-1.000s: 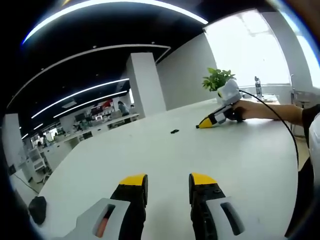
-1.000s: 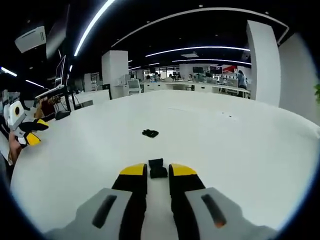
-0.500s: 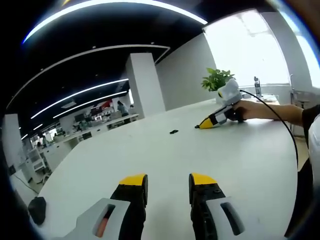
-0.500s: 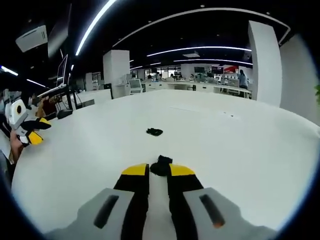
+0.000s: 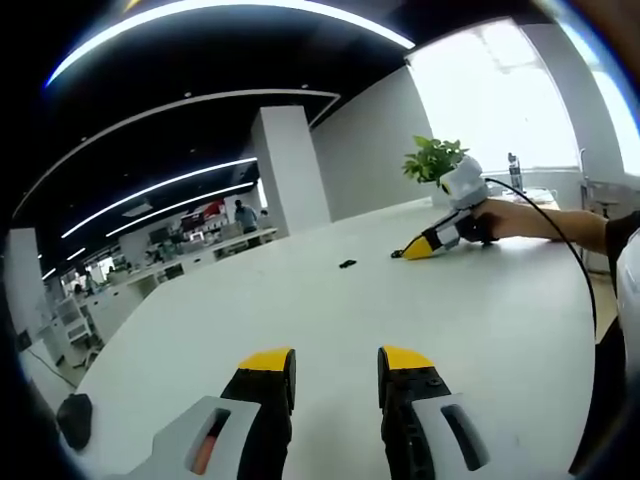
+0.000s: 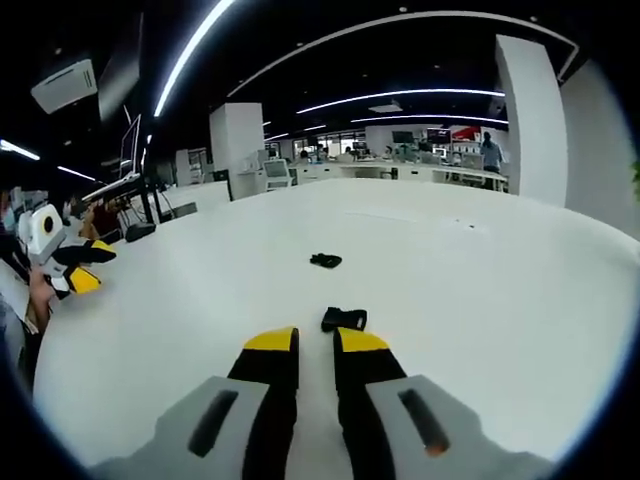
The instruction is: Snap the two parts of the plastic buckle together until the buckle closes and remains connected.
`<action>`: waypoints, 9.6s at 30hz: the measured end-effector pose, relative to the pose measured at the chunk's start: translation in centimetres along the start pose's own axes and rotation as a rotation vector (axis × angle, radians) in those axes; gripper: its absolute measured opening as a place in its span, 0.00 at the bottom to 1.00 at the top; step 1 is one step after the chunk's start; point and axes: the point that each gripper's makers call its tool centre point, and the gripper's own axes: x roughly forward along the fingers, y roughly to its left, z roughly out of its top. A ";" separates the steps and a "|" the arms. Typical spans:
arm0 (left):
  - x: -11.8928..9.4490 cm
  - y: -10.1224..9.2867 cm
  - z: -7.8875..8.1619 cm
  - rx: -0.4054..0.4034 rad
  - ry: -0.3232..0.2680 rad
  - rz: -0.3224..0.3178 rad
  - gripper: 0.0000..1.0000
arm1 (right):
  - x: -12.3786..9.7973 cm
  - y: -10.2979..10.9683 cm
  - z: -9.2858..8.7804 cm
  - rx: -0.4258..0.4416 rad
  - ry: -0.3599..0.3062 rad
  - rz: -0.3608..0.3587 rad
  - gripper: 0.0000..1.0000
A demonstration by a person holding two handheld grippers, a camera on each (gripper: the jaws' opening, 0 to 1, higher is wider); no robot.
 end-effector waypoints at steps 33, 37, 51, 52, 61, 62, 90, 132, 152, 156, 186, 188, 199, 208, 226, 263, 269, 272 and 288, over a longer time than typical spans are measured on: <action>0.4 -0.7 0.0 0.006 0.013 -0.022 0.33 | 0.5 1.1 0.1 -0.011 0.001 0.028 0.15; 0.5 -1.0 0.3 0.009 0.011 -0.030 0.33 | 0.6 1.1 0.1 -0.013 -0.003 0.027 0.15; 0.6 -1.7 1.7 0.037 0.001 -0.044 0.33 | 0.4 1.7 0.3 -0.033 0.002 0.053 0.15; 0.6 -1.7 1.8 0.040 0.002 -0.045 0.33 | 0.4 1.8 0.4 -0.033 -0.001 0.055 0.15; 1.1 -0.9 1.9 0.067 0.023 -0.030 0.33 | 0.2 1.9 0.7 -0.029 -0.005 0.059 0.15; 1.2 -0.7 1.9 0.068 0.026 -0.027 0.33 | 0.2 1.9 0.7 -0.029 -0.005 0.059 0.15; 3.5 -0.6 3.6 0.163 0.055 -0.078 0.32 | -0.2 2.0 1.2 -0.031 -0.020 0.058 0.15; 6.1 -0.5 6.5 0.252 0.097 -0.143 0.32 | -0.2 2.2 1.3 -0.011 -0.017 0.067 0.15; 7.3 -0.1 6.6 0.289 0.147 -0.164 0.32 | -0.2 2.4 0.9 0.001 -0.005 0.070 0.15; 7.7 0.0 6.5 0.295 0.159 -0.170 0.32 | -0.1 2.4 0.8 0.005 0.000 0.069 0.15; 9.7 -0.2 5.8 0.311 0.221 -0.210 0.31 | -0.1 2.5 0.5 0.018 0.009 0.074 0.15; 9.9 -0.3 5.7 0.313 0.225 -0.213 0.31 | -0.1 2.5 0.5 0.020 0.010 0.076 0.15; 10.9 -0.1 5.3 0.301 0.245 -0.217 0.30 | -0.2 2.5 0.4 0.036 0.010 0.078 0.15; 11.2 0.0 4.9 0.302 0.257 -0.220 0.30 | 0.0 2.6 0.3 0.040 0.015 0.084 0.15; 12.3 -1.4 4.5 0.326 0.274 -0.243 0.30 | 0.0 2.8 0.0 0.048 0.021 0.088 0.15; 14.8 -1.9 4.5 0.343 0.326 -0.272 0.30 | -0.1 2.5 0.4 0.055 0.018 0.093 0.15; 15.5 -2.0 4.8 0.347 0.332 -0.275 0.30 | -0.1 2.5 0.5 0.054 0.016 0.095 0.15; 15.8 -2.0 5.0 0.346 0.335 -0.275 0.30 | -0.2 2.6 0.5 0.054 0.016 0.096 0.15; 18.8 -2.0 6.2 0.282 0.304 -0.283 0.29 | -0.4 2.8 0.5 0.053 0.013 0.101 0.15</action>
